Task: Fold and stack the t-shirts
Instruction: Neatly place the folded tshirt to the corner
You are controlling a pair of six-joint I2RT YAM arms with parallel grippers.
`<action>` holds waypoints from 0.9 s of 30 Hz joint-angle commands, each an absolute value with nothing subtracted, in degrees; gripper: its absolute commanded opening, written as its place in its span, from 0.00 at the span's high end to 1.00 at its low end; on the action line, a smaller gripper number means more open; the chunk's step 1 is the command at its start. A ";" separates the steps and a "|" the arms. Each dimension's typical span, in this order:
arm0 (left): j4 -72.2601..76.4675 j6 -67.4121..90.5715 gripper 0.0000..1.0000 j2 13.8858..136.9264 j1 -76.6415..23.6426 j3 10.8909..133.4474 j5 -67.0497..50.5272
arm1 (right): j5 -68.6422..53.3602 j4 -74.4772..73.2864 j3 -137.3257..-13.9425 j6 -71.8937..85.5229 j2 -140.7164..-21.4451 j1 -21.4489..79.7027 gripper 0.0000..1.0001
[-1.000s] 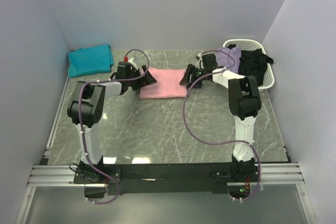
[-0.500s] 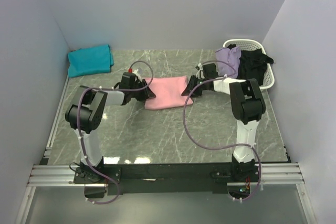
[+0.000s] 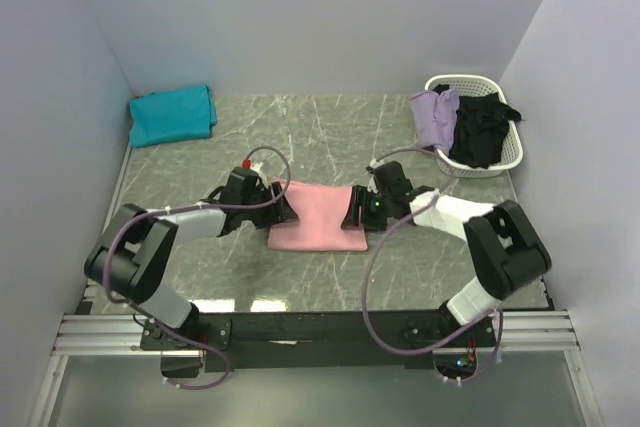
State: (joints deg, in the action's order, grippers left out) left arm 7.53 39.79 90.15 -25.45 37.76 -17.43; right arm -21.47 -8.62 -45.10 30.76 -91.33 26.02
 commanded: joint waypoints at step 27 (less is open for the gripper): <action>2.81 36.91 0.01 81.91 -26.54 46.14 -16.88 | -25.11 -7.39 -44.92 31.29 -79.62 26.45 0.33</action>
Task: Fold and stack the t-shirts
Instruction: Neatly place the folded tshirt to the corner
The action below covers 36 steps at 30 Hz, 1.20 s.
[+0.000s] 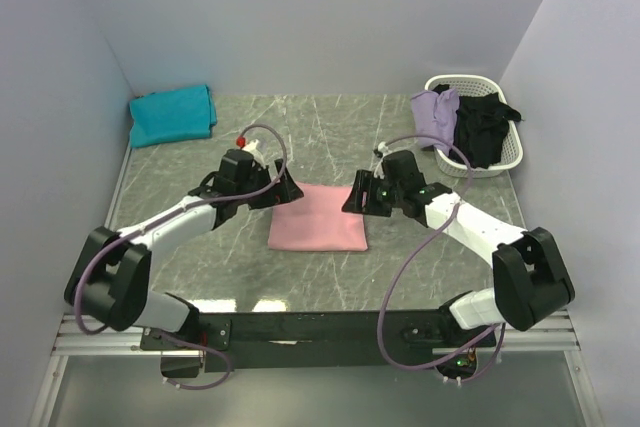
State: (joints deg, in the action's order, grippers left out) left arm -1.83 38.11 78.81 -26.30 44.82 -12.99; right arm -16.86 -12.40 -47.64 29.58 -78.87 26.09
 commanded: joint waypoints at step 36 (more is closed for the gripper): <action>-10.63 33.22 0.01 73.83 -26.63 48.79 -0.18 | -7.56 -19.33 -46.05 28.30 -66.01 27.16 0.30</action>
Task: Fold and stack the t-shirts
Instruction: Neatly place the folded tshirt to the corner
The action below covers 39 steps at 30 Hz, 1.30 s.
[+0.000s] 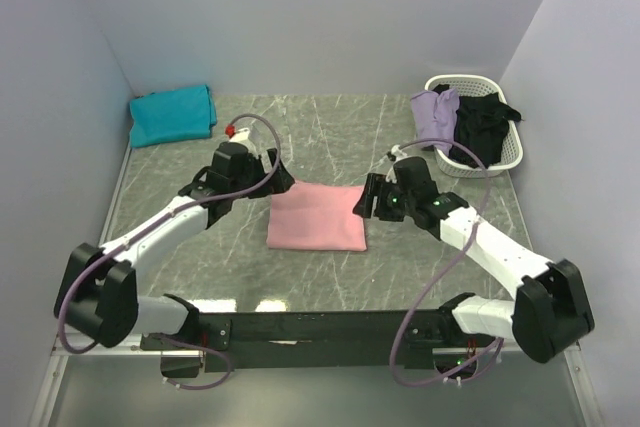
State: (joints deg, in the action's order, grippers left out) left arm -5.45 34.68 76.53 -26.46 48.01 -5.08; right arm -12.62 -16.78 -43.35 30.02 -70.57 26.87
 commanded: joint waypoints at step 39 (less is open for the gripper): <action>6.85 38.32 0.01 86.21 -26.72 34.72 -12.29 | -1.67 -20.92 -48.17 25.05 -72.16 27.25 0.29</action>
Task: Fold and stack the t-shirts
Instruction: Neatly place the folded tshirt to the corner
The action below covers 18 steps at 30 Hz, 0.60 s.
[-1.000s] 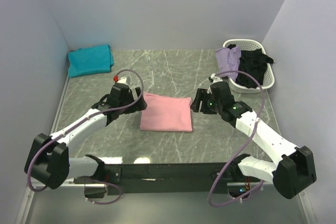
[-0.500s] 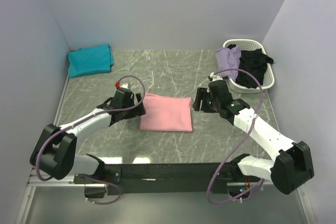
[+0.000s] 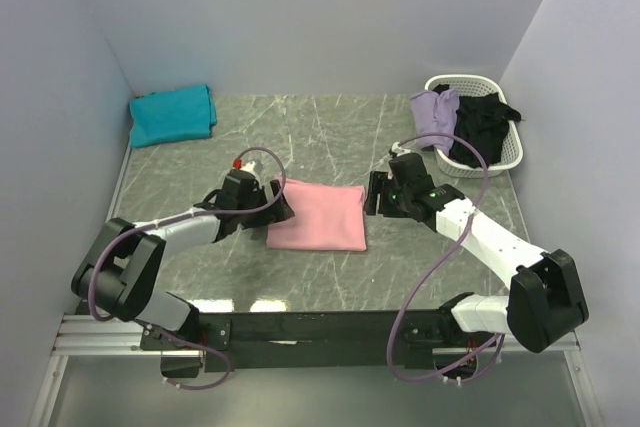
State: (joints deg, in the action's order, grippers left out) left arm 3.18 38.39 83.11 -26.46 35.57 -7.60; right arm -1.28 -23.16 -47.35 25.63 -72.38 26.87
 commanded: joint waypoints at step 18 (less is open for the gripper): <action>16.44 40.43 0.70 105.01 -27.60 41.64 -22.94 | -2.46 -20.92 -49.92 24.79 -77.17 27.16 0.29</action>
State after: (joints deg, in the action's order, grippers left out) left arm 21.78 40.49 98.41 -26.68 39.09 -20.36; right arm -2.46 -22.65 -47.35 25.63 -76.38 26.87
